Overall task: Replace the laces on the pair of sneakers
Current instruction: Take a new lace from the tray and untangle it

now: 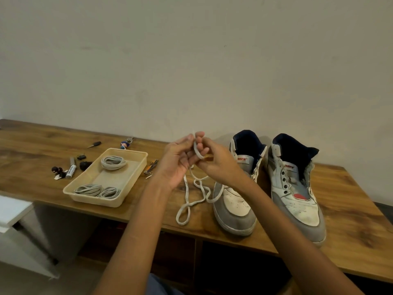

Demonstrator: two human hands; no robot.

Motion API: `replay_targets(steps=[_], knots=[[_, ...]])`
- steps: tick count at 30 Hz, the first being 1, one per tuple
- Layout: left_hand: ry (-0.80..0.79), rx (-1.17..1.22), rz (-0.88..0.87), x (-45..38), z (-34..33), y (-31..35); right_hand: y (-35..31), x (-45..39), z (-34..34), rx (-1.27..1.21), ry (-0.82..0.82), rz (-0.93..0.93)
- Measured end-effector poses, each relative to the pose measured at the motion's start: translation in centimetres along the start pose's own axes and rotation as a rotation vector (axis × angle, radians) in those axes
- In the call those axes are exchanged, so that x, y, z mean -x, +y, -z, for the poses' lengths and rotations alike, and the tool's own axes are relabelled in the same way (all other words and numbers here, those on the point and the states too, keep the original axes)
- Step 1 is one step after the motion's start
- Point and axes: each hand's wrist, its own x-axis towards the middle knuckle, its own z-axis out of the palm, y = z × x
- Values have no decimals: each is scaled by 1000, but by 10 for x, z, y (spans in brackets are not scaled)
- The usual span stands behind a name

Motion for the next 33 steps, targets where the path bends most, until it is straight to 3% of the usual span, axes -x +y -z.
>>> replay_targets(steps=[4,10,16,20,23,27,33], knots=[[-15,15,28,-1,-7,-4,2,-2,-9,-304,31,-89],[-12,28,2,1,-6,-2,1,5,-4,-311,27,-55],[158,-113,-189,-4,9,0,-11,8,21,-227,-263,-240],[209,-336,-296,-6,11,-5,-16,10,38,-237,-354,-276],[158,-561,-365,-7,7,-13,-21,10,46,-349,-272,-272],[-59,-758,-400,-8,1,-22,-24,8,53,-555,-93,-333],[-197,-953,-266,-7,2,-32,-20,7,60,-597,-5,-320]])
